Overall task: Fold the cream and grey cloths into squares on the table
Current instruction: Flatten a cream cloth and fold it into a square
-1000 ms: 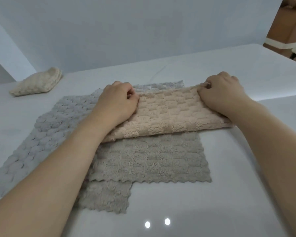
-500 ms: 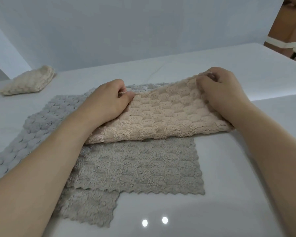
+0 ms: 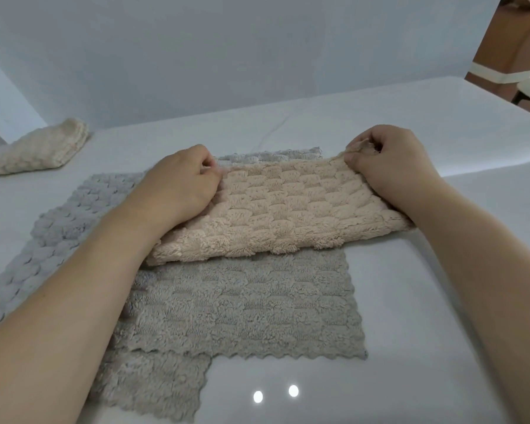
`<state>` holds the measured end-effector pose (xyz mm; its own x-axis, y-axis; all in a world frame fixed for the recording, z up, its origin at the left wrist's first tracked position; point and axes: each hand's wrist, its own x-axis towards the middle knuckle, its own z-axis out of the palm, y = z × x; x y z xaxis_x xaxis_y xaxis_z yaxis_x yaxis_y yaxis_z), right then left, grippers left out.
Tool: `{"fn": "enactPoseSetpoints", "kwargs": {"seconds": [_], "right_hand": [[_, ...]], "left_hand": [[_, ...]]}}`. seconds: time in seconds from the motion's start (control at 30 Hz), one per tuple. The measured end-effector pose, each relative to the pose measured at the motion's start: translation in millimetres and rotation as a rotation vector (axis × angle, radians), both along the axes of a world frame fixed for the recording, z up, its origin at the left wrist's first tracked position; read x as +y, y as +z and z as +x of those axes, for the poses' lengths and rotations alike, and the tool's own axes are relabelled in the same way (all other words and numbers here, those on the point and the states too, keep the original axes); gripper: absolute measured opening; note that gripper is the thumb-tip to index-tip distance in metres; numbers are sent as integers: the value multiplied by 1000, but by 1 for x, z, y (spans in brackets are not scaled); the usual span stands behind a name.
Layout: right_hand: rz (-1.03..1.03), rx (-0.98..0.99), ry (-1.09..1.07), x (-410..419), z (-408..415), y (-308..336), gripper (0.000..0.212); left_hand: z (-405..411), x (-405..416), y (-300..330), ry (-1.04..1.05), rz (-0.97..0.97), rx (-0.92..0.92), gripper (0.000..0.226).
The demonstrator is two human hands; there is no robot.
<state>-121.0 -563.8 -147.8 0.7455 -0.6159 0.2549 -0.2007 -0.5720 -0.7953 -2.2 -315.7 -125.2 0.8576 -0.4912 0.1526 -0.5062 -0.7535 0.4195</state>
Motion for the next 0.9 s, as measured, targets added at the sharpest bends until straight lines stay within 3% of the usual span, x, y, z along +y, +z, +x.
{"fn": "enactPoseSetpoints", "kwargs": {"seconds": [0.1, 0.23, 0.37, 0.43, 0.5, 0.6, 0.8, 0.9], "right_hand": [[31, -22, 21, -1, 0, -1, 12], [-10, -12, 45, 3, -1, 3, 13], [-141, 130, 52, 12, -4, 11, 35], [-250, 241, 64, 15, -5, 12, 28], [-337, 304, 56, 17, -5, 11, 23], [-250, 302, 46, 15, -5, 10, 27], [-209, 179, -18, 10, -1, 5, 22], [-222, 187, -32, 10, 0, 4, 19]], "left_hand": [[2, 3, 0, 53, -41, 87, 20], [4, 5, 1, 23, 33, -8, 18], [6, 8, -2, 18, 144, -31, 24], [7, 9, -3, 2, 162, -47, 26], [8, 9, -2, 12, 109, -23, 29], [8, 11, 1, 82, -12, 113, 38], [9, 13, 4, 164, -106, 47, 54], [9, 12, 1, 168, -130, 32, 46]]}}
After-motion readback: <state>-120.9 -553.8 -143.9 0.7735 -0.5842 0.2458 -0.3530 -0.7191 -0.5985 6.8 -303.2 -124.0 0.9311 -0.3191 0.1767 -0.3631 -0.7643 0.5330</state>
